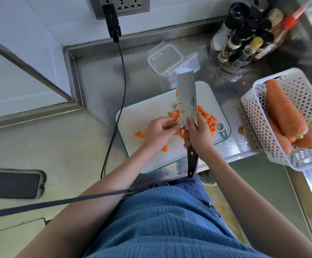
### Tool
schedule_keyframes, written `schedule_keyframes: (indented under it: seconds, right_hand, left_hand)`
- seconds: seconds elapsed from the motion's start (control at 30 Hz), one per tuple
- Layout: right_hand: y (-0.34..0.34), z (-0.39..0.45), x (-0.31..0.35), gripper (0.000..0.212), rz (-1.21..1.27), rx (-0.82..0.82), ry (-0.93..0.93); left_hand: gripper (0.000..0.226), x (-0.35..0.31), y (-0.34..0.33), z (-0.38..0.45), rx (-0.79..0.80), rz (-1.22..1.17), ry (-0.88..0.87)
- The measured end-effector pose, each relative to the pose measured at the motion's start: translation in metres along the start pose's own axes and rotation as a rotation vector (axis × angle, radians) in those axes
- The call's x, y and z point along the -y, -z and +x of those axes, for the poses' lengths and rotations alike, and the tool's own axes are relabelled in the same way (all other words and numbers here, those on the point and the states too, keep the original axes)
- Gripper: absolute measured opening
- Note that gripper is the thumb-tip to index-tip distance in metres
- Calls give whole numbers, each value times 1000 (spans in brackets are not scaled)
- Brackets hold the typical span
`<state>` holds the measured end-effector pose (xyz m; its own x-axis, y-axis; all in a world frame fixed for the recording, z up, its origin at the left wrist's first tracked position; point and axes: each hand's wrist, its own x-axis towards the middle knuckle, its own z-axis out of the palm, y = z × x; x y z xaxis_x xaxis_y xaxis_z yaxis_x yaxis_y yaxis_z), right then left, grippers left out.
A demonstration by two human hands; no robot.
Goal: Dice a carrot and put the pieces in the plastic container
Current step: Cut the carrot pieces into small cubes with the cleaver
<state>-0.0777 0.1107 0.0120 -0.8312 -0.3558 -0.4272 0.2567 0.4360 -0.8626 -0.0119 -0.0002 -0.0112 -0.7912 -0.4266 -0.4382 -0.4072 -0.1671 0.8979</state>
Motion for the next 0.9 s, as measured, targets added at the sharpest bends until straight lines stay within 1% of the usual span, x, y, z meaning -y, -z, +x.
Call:
schedule_keyframes:
  seconds: [0.13, 0.17, 0.27, 0.33, 0.37, 0.43, 0.5, 0.57, 0.63, 0.67, 0.73, 0.77, 0.83, 0.9]
  right_hand:
    - [3, 1, 0, 19, 10, -17, -9]
    - [2, 1, 0, 18, -1, -21, -7]
    - [0, 0, -2, 15, -91, -51, 15]
    - [3, 1, -4, 14, -145, -86, 19]
    - [6, 2, -5, 15, -162, -99, 16]
    - [13, 3, -7, 15, -212, -102, 15]
    - [18, 2, -10, 14, -265, -90, 23]
    - [18, 1, -13, 16, -280, -89, 30]
    - [15, -1, -14, 16, -249, -98, 24]
    - [14, -2, -14, 15, -228, -102, 23]
    - [12, -2, -14, 16, -216, -119, 20]
    - [12, -2, -14, 17, -209, -132, 8]
    - [14, -2, -14, 16, -180, -154, -27]
    - [20, -2, -14, 14, -183, -157, -39]
  left_hand:
    - [39, 1, 2, 1, 46, -21, 87]
    - [37, 0, 1, 1, 51, -15, 92]
    - [23, 1, -1, -1, 44, -7, 108]
    - [20, 7, 4, -1, 19, 101, 107]
    - [19, 10, 9, -1, 14, 217, 84]
    - [13, 16, 19, -1, 47, 448, 2]
    - [12, 15, 24, -1, 107, 553, -76]
    - [18, 11, 25, 2, 93, 635, -217]
    - [37, 10, 20, 10, 70, 745, -407]
    - [49, 11, 16, 14, 107, 814, -487]
    - [68, 16, 7, 19, 245, 986, -626]
    - [73, 19, 4, 20, 293, 1058, -658]
    - [72, 26, 3, 25, 335, 1154, -649]
    - [66, 29, 7, 28, 325, 1132, -667]
